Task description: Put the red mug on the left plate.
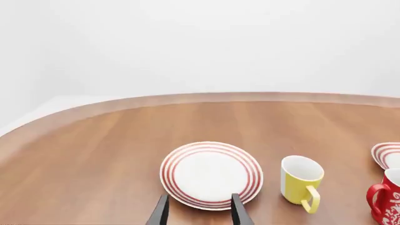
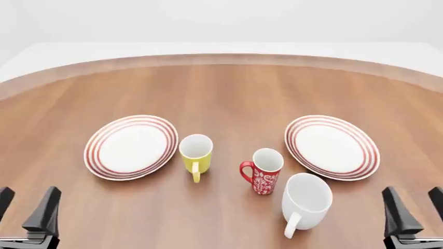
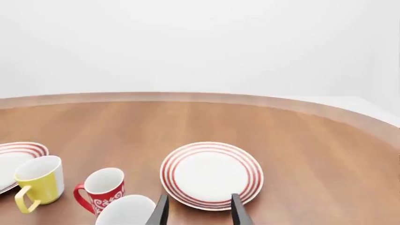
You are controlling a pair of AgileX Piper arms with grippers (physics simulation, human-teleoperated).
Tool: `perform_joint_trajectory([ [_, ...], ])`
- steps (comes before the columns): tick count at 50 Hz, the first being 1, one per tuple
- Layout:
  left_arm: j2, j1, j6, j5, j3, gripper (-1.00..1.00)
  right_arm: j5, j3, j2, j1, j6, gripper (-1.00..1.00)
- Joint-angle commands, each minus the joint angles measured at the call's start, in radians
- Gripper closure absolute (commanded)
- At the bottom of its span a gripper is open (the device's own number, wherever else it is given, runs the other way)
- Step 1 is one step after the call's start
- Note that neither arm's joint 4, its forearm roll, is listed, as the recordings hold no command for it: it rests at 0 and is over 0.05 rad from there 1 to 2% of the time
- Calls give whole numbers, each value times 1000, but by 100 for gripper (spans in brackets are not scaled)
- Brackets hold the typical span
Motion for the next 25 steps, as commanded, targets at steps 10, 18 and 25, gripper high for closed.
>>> perform_joint_trajectory([
  [10, 12, 2, 9, 4, -4, -100, 5, -7, 2, -5, 1, -100],
  [18, 5, 10, 33, 9, -5, -100, 5, -4, -3, -5, -1, -100],
  [25, -2, 17, 38, 19, -12, -100, 5, -4, -2, -5, 0, -100],
])
